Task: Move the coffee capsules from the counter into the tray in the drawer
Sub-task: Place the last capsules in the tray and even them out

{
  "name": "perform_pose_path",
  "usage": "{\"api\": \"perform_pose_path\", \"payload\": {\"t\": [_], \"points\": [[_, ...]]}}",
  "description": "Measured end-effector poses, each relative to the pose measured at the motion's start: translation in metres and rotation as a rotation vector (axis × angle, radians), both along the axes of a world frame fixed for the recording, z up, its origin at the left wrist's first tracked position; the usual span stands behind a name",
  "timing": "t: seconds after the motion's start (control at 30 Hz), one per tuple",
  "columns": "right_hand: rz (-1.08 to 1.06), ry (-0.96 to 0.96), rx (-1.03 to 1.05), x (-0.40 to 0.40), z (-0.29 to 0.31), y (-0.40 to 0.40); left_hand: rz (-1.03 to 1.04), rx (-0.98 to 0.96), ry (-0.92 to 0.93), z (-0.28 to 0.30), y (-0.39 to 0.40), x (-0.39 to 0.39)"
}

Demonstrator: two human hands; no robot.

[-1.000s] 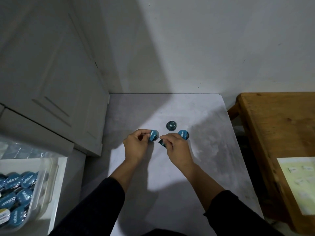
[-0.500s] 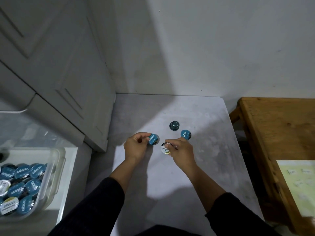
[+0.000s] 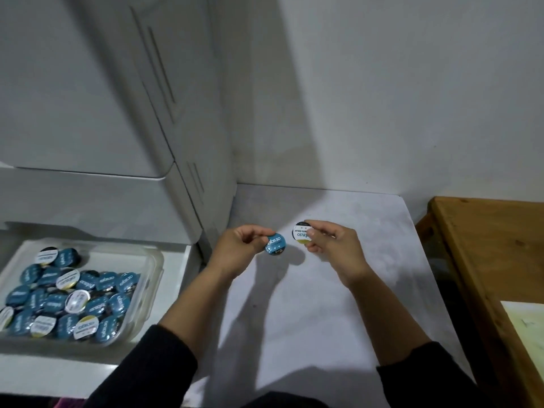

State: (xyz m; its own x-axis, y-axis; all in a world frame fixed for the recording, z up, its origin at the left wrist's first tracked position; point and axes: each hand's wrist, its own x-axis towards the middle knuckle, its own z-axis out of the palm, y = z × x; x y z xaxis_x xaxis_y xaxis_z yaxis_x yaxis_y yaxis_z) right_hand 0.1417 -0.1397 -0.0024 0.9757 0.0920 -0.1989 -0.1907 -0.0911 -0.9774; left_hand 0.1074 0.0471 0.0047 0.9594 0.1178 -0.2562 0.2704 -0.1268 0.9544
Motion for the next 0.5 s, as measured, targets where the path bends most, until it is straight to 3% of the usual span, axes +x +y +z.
{"api": "perform_pose_path", "payload": {"t": [0.2,0.5], "points": [[0.188,0.001,0.002,-0.018,0.046,0.035,-0.024,0.02,-0.031,0.043,0.049,-0.034],[0.603,0.092,-0.082,-0.058,0.074,0.137,-0.111,0.03,0.01,0.055,0.163,-0.084]]}}
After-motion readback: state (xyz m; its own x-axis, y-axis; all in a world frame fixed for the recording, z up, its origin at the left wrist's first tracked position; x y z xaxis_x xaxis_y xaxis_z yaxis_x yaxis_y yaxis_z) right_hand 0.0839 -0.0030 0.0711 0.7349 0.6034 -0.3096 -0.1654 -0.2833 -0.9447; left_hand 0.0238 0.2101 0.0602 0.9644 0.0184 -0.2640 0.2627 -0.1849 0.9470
